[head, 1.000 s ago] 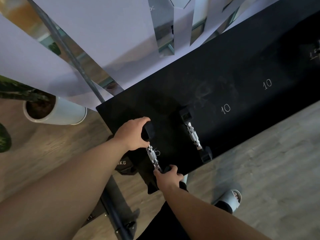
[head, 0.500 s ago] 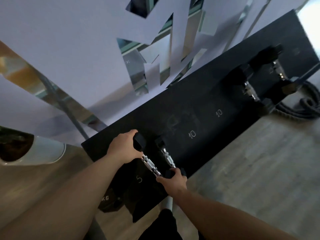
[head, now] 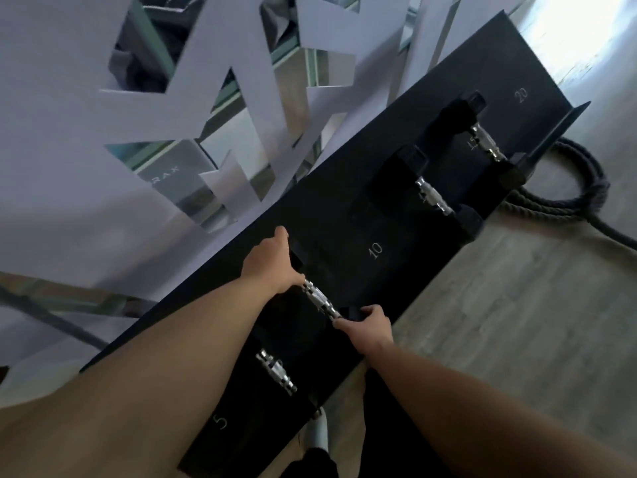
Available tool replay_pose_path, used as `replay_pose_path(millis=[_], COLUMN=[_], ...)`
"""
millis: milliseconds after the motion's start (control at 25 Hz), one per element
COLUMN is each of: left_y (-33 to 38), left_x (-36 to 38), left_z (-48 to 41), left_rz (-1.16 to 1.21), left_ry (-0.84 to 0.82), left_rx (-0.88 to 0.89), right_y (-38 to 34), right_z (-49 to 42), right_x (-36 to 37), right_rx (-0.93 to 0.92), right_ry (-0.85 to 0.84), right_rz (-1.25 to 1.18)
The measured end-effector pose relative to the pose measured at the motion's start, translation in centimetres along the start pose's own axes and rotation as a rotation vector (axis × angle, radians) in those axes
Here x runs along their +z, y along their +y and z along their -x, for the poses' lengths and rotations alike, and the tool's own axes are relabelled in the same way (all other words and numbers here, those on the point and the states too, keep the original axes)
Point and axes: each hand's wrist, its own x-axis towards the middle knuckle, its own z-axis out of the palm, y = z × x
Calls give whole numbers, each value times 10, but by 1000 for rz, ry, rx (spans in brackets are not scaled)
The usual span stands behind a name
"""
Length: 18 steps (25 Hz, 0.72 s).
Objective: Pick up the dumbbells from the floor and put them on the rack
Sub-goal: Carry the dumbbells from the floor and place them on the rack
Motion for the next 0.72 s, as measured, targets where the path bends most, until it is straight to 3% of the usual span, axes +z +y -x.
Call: replay_pose_path(millis=[320, 560, 720], left_y=[107, 141, 145], left_x=[10, 25, 38], left_z=[-89, -130, -140], left_rz=[21, 108, 183], left_ry=[-77, -100, -169], left_rx=[16, 10, 122], right_y=[-22, -37, -32], right_z=[-81, -120, -134], right_x=[-82, -114, -121], right_rx=[49, 86, 150], right_ry=[50, 64, 141], right_rz=[-67, -32, 62])
